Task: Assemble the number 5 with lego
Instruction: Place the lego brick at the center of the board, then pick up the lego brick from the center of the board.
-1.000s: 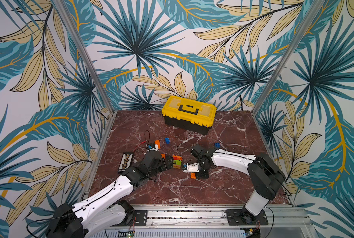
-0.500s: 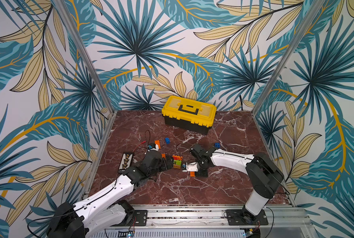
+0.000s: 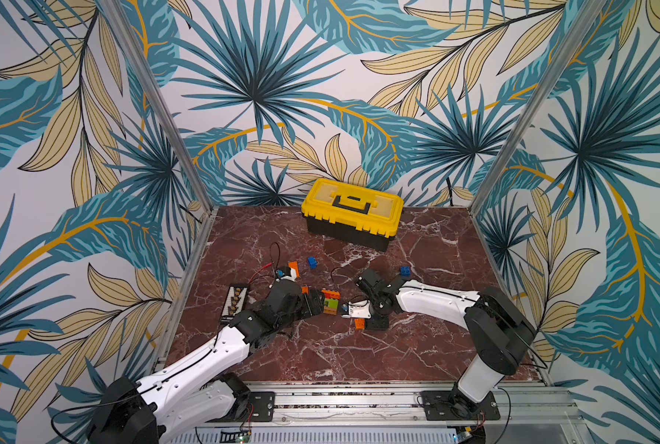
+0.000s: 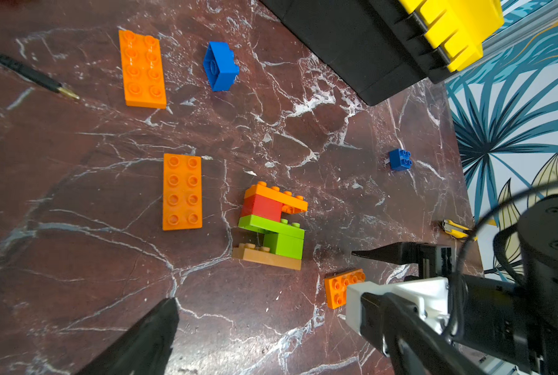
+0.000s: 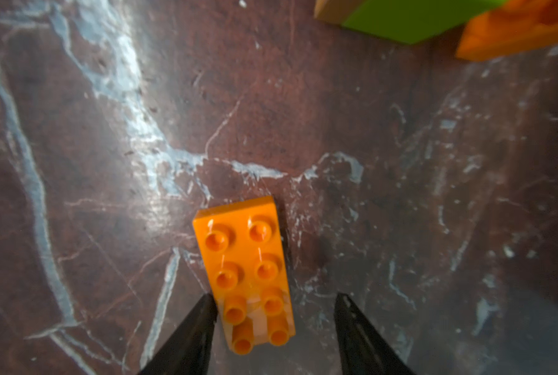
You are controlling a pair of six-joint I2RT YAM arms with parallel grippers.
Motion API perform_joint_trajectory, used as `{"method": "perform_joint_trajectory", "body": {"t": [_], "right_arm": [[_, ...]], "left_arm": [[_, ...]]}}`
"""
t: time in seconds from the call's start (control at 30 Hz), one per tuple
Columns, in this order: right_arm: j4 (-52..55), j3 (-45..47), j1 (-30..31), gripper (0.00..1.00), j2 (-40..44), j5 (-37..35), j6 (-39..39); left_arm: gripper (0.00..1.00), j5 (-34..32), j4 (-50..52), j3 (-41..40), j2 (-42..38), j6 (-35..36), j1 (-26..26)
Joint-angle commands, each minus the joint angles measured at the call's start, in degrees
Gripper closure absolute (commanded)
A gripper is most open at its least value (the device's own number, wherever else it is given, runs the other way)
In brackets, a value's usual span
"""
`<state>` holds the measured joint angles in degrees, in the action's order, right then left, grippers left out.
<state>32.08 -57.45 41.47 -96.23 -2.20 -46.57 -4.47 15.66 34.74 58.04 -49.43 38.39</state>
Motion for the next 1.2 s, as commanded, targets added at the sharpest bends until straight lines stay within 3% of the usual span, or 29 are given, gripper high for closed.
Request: {"method": "perform_joint_trajectory", "body": {"t": [0.0,0.1,0.2,0.27,0.37,0.47,0.53,0.67,0.9,1.17], "right_arm": [[-5.15,2.61,0.33,0.37,6.04,-4.86,3.57],[-8.17,4.86,0.34,0.36,11.92,-4.28,8.12],[-10.07,7.49,0.29,0.35,18.05,2.95,12.91],[-14.71,9.89,0.27,0.35,21.14,4.15,19.23],[-21.04,10.41,-0.92,0.3,22.75,-4.97,35.71],[-14.86,5.71,-6.37,0.31,19.91,-9.41,50.63],[-10.36,2.69,-12.26,0.35,17.01,-7.74,61.4],[-5.97,0.41,-21.26,0.35,12.46,-7.51,72.66],[-4.53,-5.09,-29.93,0.33,4.08,-1.46,75.36],[-3.03,-11.93,-31.1,0.34,-4.56,-1.85,71.32]], "left_arm": [[0.0,0.78,-2.52,-1.21,0.52,0.47,-0.38],[0.0,4.43,-3.59,-0.65,1.31,1.43,-0.34],[0.0,6.8,-4.71,0.48,2.71,2.36,-0.35],[0.0,8.33,-4.95,1.68,4.02,2.99,-0.34],[0.0,11.36,-4.91,4.08,6.52,4.11,-0.33],[0.0,13.84,-5.1,6.8,9.82,5.14,0.46],[0.0,14.04,-4.74,9.08,12.11,6.26,1.93],[0.0,13.16,-2.39,15.72,18.04,9.12,6.32],[0.0,14.35,-0.28,25.92,28.71,12.22,10.68],[0.0,13.69,5.74,35.78,37.14,13.66,11.62]]}}
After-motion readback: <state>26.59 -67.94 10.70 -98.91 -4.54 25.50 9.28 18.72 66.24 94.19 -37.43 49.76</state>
